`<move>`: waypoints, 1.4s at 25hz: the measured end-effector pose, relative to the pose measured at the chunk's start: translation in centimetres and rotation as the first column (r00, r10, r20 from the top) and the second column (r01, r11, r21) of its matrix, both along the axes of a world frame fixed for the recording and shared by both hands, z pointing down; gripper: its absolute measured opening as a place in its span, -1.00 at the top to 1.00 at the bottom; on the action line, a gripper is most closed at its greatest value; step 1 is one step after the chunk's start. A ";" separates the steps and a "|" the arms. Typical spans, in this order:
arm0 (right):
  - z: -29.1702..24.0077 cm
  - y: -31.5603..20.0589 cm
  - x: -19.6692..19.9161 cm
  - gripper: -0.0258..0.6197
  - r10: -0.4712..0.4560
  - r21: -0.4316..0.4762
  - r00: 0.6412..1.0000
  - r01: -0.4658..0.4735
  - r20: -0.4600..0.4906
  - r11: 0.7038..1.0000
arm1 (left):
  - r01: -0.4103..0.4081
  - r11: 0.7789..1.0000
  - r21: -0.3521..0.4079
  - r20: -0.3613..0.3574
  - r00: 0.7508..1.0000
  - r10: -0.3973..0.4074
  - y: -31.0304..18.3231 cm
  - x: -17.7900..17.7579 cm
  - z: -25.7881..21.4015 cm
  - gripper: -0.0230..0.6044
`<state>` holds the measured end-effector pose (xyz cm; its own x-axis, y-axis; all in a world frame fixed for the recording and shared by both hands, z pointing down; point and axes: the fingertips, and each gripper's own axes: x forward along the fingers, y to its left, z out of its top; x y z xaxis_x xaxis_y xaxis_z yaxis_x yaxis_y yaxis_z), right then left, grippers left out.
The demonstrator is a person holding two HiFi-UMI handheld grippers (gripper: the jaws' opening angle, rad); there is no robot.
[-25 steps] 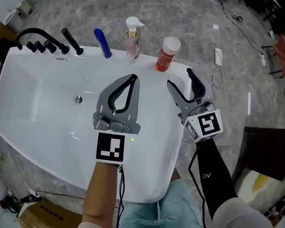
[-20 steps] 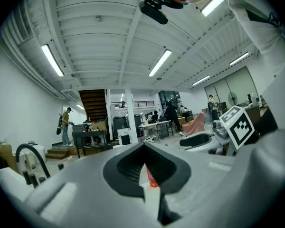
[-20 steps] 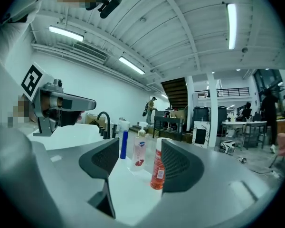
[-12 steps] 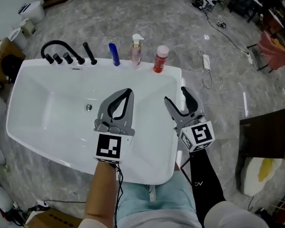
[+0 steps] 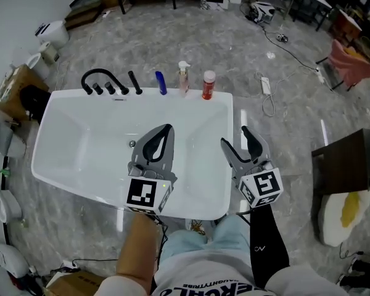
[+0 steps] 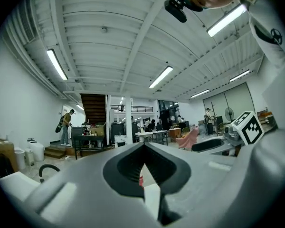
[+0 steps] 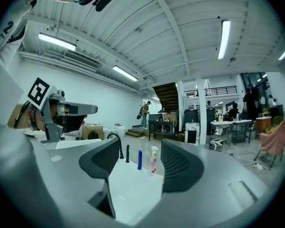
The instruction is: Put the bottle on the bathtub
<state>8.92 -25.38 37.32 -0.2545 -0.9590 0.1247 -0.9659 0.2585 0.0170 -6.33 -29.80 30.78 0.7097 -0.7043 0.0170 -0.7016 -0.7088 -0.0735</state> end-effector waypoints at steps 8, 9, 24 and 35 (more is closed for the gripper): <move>-4.7 3.5 -0.9 -0.01 -0.050 0.006 0.997 0.050 -0.056 0.999 | -0.025 0.999 0.042 0.003 1.000 0.025 3.4 1.8 -5.3 0.92; -5.2 3.7 -0.9 0.00 -0.051 0.008 0.997 0.051 -0.056 0.999 | -0.030 0.998 0.053 0.004 1.000 0.030 3.7 2.1 -6.0 0.92; -9.2 5.6 -1.8 0.04 -0.106 0.066 0.988 0.114 -0.108 0.991 | -0.056 0.997 0.047 0.044 0.998 0.054 7.6 2.4 -6.3 0.92; -10.3 6.3 -2.0 0.83 -0.133 0.100 0.987 0.142 -0.089 0.985 | -0.063 0.995 0.077 0.019 0.998 0.061 8.6 3.2 -7.3 0.92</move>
